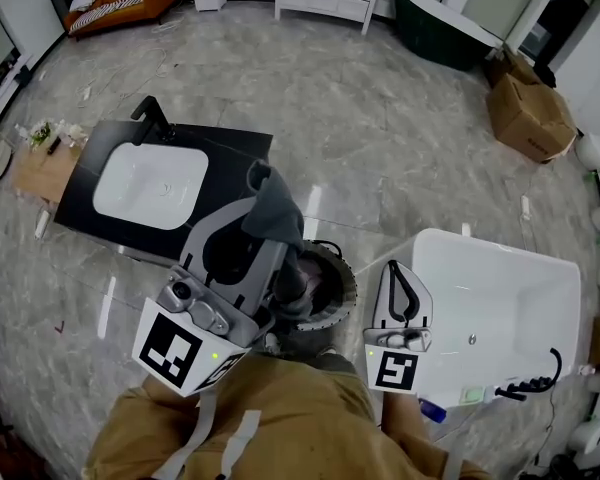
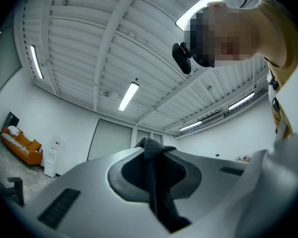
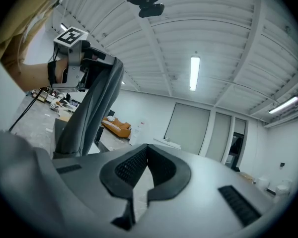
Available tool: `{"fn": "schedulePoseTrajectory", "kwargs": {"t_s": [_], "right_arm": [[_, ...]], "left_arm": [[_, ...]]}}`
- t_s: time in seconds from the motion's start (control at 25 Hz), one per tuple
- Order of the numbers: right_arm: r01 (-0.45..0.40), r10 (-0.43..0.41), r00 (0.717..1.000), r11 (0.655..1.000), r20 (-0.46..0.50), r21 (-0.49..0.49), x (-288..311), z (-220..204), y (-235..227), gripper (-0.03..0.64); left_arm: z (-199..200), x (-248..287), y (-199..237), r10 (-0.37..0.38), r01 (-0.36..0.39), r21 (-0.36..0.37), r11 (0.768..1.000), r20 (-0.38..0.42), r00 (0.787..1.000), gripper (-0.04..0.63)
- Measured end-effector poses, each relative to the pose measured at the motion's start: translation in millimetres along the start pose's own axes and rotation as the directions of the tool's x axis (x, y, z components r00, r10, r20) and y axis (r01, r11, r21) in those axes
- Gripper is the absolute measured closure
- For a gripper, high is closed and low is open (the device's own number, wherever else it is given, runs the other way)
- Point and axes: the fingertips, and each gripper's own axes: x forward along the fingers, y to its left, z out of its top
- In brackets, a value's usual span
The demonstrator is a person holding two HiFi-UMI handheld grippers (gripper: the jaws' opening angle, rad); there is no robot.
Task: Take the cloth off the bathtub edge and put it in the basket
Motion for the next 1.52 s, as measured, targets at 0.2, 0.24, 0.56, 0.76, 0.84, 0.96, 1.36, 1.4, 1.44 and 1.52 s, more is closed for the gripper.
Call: {"fn": "schedulePoseTrajectory", "kwargs": {"t_s": [0.2,0.24,0.56,0.76,0.84,0.96,1.36,1.4,1.44,1.52], "right_arm": [[-0.026,0.027,0.999,1.0,0.02,-0.016,21,0,-8,0.612],[-0.033,0.034,0.999,0.999,0.033,-0.019,23,2,-11,0.612],[-0.051,0.05,0.995,0.999,0.087,0.008,30,9,-38,0.612],[-0.055,0.054,0.995,0.998,0.084,0.013,28,5,-50,0.612],[-0.058,0.057,0.995,0.998,0.08,0.018,26,0,-52,0.612],[-0.066,0.064,0.997,0.997,0.052,0.028,24,-14,-52,0.612],[-0.105,0.116,0.983,0.991,-0.141,0.082,32,-101,-37,0.612],[-0.11,0.122,0.98,0.99,-0.158,0.084,33,-112,-35,0.612],[-0.117,0.129,0.976,0.99,-0.175,0.081,35,-123,-34,0.612],[-0.13,0.145,0.968,0.988,-0.207,0.082,40,-147,-31,0.612]], "left_arm": [[6,17,16,0.035,-0.035,0.03,0.999,0.009,0.999,0.565],[8,19,16,0.042,-0.043,0.033,0.999,0.013,0.999,0.566],[55,57,5,0.033,-0.042,0.117,0.992,0.08,0.996,0.566],[66,75,-4,0.022,-0.036,0.147,0.988,0.093,0.995,0.566],[48,78,-3,0.036,-0.044,0.13,0.991,0.069,0.997,0.565],[-1,77,3,0.067,-0.066,0.086,0.994,-0.008,0.998,0.565],[-240,48,24,0.112,-0.149,-0.088,0.985,-0.336,0.935,0.565],[-261,43,22,0.111,-0.154,-0.092,0.984,-0.36,0.926,0.565],[-281,39,21,0.111,-0.158,-0.095,0.983,-0.382,0.917,0.565],[-319,31,18,0.111,-0.165,-0.095,0.982,-0.421,0.9,0.565]]}}
